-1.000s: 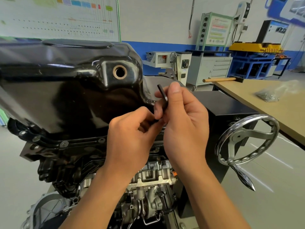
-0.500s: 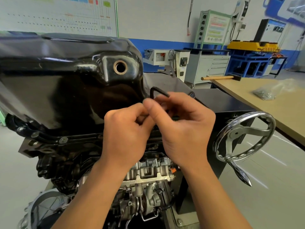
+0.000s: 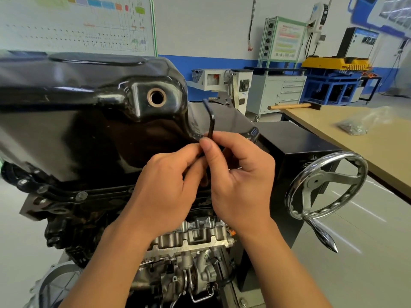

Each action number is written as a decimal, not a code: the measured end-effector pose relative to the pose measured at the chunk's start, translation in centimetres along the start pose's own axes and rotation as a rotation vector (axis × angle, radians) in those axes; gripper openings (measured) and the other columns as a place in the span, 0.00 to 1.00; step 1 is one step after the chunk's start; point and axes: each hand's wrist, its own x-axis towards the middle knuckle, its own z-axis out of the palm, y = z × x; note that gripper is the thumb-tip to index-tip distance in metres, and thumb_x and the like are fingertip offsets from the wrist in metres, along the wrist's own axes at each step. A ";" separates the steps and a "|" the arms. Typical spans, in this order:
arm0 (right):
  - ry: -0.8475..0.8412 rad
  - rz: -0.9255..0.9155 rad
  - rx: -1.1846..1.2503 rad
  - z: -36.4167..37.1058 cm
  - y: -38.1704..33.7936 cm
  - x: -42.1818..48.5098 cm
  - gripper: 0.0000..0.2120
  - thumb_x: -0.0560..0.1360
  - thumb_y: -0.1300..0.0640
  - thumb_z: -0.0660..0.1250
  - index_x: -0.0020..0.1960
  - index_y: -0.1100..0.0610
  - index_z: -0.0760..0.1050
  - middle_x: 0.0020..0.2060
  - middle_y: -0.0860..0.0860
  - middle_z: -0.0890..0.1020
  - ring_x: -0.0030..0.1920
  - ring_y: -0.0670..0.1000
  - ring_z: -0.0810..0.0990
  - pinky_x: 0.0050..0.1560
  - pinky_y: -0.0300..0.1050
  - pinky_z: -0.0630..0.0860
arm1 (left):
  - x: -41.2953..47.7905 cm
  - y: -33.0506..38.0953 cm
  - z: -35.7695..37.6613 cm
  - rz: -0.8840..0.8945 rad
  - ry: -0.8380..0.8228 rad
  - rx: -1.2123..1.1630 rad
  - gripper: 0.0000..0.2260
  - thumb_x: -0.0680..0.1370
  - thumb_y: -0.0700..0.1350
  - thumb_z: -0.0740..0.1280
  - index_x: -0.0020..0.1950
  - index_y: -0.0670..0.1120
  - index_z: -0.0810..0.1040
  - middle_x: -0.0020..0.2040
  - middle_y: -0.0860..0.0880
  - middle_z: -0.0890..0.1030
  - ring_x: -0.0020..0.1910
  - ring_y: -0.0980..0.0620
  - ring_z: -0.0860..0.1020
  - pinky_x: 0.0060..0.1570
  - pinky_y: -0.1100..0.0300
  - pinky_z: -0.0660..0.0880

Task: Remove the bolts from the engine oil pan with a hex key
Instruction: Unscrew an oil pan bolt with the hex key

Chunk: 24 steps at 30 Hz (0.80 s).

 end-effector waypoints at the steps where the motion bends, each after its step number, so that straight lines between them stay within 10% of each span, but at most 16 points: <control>1: -0.033 -0.011 -0.007 -0.1 0.1 0.1 0.04 0.77 0.67 0.70 0.50 0.64 0.83 0.41 0.52 0.84 0.42 0.46 0.82 0.45 0.39 0.78 | 0.0 0.0 0.0 0.002 0.003 -0.001 0.09 0.82 0.47 0.60 0.45 0.54 0.77 0.34 0.53 0.79 0.30 0.47 0.79 0.28 0.47 0.75; 13: -0.101 0.022 0.084 -1.2 -0.5 1.1 0.03 0.71 0.65 0.77 0.43 0.63 0.84 0.39 0.51 0.84 0.39 0.44 0.81 0.41 0.36 0.75 | 0.4 0.4 1.2 0.020 0.322 0.019 0.14 0.76 0.47 0.68 0.34 0.42 0.77 0.26 0.50 0.76 0.25 0.48 0.75 0.24 0.53 0.71; 20: -0.304 0.076 0.058 -2.4 -0.5 1.8 0.05 0.78 0.63 0.70 0.51 0.55 0.83 0.44 0.50 0.82 0.50 0.56 0.79 0.51 0.58 0.76 | 0.3 1.1 -0.3 0.002 -0.001 -0.039 0.11 0.82 0.49 0.61 0.40 0.56 0.77 0.32 0.53 0.79 0.30 0.53 0.79 0.30 0.65 0.73; 24: -0.411 0.046 -0.027 -2.7 -0.8 2.1 0.07 0.80 0.61 0.67 0.54 0.56 0.82 0.47 0.49 0.81 0.53 0.52 0.78 0.55 0.50 0.75 | 0.4 1.3 -0.7 0.018 0.064 -0.027 0.14 0.81 0.48 0.64 0.34 0.55 0.77 0.26 0.49 0.75 0.24 0.50 0.72 0.25 0.62 0.68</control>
